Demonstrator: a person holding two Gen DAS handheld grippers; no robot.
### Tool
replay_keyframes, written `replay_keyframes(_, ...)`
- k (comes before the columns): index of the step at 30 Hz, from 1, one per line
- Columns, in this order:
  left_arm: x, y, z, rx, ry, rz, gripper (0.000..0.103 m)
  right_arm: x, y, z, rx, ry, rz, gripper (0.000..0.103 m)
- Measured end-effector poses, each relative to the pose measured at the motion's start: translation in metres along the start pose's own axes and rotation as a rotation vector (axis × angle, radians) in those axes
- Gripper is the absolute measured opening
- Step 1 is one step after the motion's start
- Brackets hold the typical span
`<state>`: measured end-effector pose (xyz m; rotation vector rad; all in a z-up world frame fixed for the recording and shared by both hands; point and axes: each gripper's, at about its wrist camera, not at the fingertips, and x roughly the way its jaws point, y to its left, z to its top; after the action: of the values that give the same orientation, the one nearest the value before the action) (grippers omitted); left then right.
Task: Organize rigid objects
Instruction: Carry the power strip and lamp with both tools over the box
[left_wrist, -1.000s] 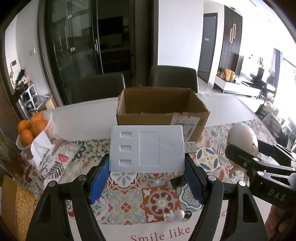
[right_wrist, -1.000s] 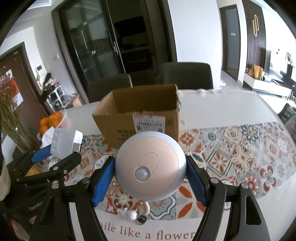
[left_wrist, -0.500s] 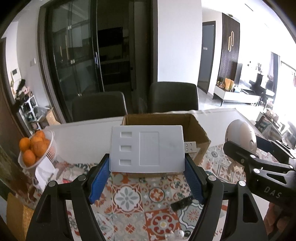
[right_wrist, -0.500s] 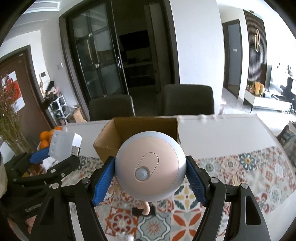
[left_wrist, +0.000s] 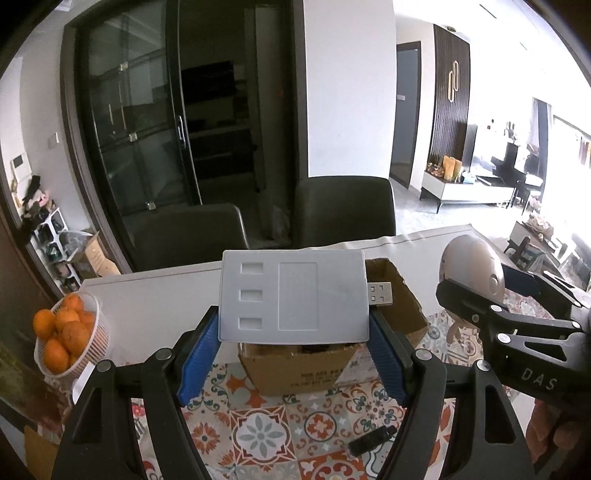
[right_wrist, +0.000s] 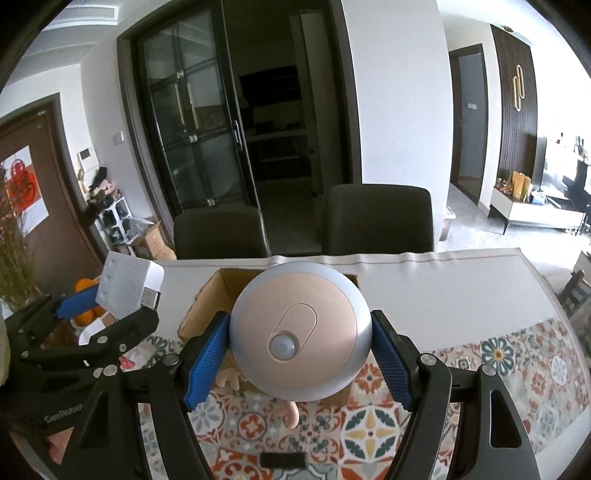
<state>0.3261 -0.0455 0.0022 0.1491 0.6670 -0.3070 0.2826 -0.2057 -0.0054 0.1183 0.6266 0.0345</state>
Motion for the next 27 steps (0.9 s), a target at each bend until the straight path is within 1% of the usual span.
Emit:
replay_keyframes(4, 0.011, 0.001, 0.014, 0.016, 0.019, 0.010, 0.075, 0.014, 0.001, 0.013, -0.011, 0.017, 0.003, 0.075)
replay_keyframes(7, 0.022, 0.001, 0.025, 0.037, 0.041, 0.008, 0.075, 0.029, -0.002, 0.023, -0.005, 0.047, 0.009, 0.075)
replay_keyframes(8, 0.027, 0.002, 0.028, 0.036, 0.054, 0.013, 0.075, 0.033, -0.002, 0.024, -0.005, 0.056, 0.011, 0.075)
replay_keyframes(10, 0.039, 0.003, 0.032, 0.038, 0.086, -0.001, 0.075, 0.045, -0.005, 0.028, 0.001, 0.083, 0.020, 0.075)
replay_keyframes(15, 0.067, 0.005, 0.035, 0.041, 0.158, -0.003, 0.075, 0.075, -0.009, 0.035, 0.006, 0.156, 0.027, 0.075)
replay_keyframes(22, 0.094, -0.001, 0.029, 0.090, 0.199, 0.026, 0.075, 0.112, -0.016, 0.024, -0.005, 0.251, 0.020, 0.075)
replay_keyframes(27, 0.122, 0.000, 0.021, 0.079, 0.265, 0.030, 0.075, 0.133, -0.023, 0.014, 0.009, 0.305, 0.018, 0.075)
